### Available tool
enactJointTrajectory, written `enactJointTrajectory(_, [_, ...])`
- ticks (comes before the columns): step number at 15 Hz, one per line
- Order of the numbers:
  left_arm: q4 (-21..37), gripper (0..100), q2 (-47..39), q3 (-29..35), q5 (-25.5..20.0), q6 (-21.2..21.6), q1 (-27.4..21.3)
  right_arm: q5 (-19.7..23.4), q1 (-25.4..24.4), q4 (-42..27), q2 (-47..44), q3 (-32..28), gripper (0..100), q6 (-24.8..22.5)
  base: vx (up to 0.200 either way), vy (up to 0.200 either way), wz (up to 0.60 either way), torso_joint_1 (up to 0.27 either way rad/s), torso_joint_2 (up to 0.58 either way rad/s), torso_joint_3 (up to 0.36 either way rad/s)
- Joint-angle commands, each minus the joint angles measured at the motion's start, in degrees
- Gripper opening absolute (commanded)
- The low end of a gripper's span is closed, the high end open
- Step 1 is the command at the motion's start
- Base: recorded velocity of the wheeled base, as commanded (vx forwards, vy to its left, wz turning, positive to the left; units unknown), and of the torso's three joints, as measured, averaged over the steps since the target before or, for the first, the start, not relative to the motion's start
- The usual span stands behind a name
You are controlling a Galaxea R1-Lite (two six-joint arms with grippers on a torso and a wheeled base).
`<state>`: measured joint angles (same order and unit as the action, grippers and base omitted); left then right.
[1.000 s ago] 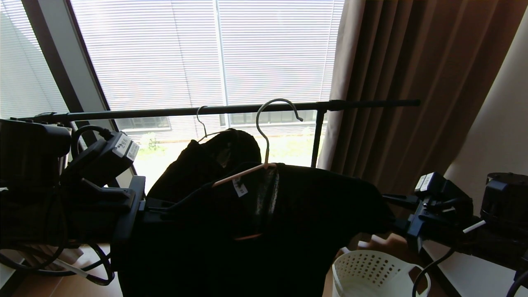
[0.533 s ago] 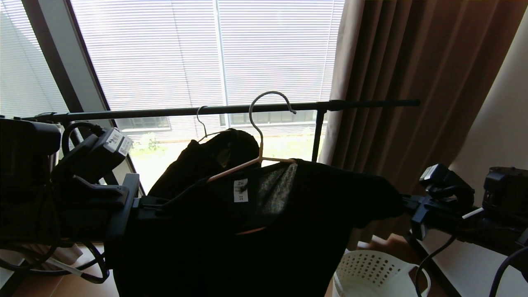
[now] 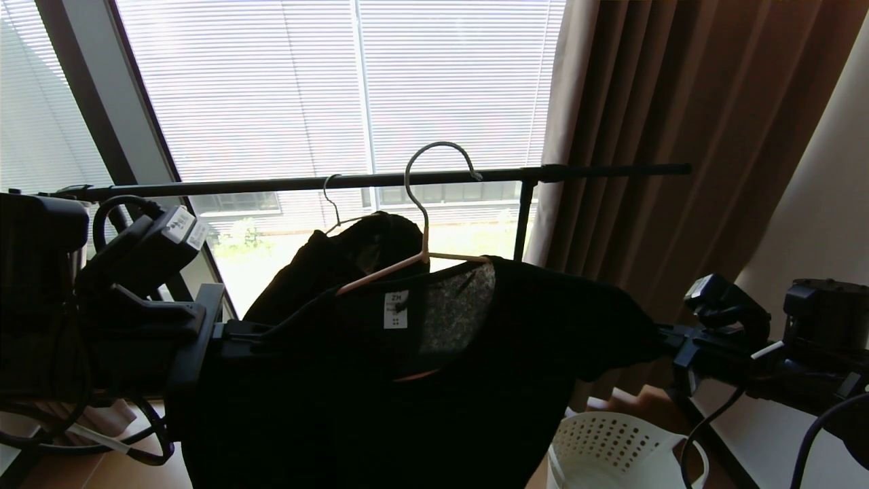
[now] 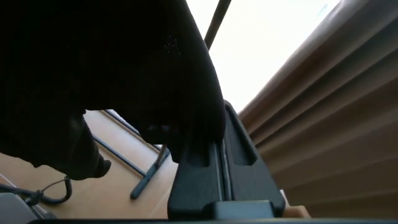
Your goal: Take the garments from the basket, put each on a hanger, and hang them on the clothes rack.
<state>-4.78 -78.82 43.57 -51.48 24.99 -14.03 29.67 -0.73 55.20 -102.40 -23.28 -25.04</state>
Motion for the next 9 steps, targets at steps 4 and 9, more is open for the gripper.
enactJointTrajectory(4, [-0.14,0,-0.72,0.73,0.59,-5.92,0.06,0.04,-2.61,1.31,1.50,0.96,100,0.34,0.000,0.000,0.00,0.000,0.00,0.000])
enactJointTrajectory(9, [-0.49,0,-2.39,4.24,1.65,-13.74,0.76,-0.05,-2.61,5.18,0.71,-0.89,100,8.87,0.000,0.000,0.00,0.000,0.00,0.000])
